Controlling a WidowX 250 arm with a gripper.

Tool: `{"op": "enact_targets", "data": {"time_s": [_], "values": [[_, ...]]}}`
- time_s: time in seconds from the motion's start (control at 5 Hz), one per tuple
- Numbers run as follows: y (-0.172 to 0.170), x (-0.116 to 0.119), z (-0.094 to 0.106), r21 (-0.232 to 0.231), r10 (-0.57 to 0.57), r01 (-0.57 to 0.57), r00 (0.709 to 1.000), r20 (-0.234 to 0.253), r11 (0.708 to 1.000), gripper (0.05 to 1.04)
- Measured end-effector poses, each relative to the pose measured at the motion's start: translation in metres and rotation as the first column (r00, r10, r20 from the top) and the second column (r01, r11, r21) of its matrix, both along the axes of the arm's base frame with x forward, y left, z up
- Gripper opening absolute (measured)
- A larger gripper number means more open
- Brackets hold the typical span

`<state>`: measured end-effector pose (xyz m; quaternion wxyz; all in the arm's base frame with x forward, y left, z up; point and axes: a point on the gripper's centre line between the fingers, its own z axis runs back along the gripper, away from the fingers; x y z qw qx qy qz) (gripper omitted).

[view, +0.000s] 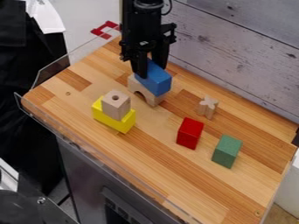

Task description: Take blue rectangle and put on top of red and green cube

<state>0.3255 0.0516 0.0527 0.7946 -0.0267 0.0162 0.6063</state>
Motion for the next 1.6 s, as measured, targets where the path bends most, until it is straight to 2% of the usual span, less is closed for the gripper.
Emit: {"op": "enact_targets", "data": {"time_s": [0.2,0.4,0.6,0.8,1.0,1.2,1.6], "values": [[-0.015,-0.011,0.022,0.057,0.052,-0.048,0.997,-0.059,0.997,0.531],[-0.035,-0.024,0.051,0.105,0.086,-0.081,0.995,-0.047,0.991,0.531],[-0.064,-0.034,0.058,0.095,0.064,-0.061,0.997,-0.037,0.994,0.531],[-0.092,-0.039,0.049,0.043,0.022,-0.020,0.999,-0.036,0.999,0.531],[-0.111,-0.045,0.037,-0.020,0.022,-0.022,0.999,-0.027,1.000,0.531],[-0.127,-0.046,0.032,-0.058,0.038,-0.039,0.999,-0.008,0.998,0.531],[-0.131,-0.049,0.023,-0.078,0.081,-0.081,0.997,-0.001,0.994,0.531]]}}
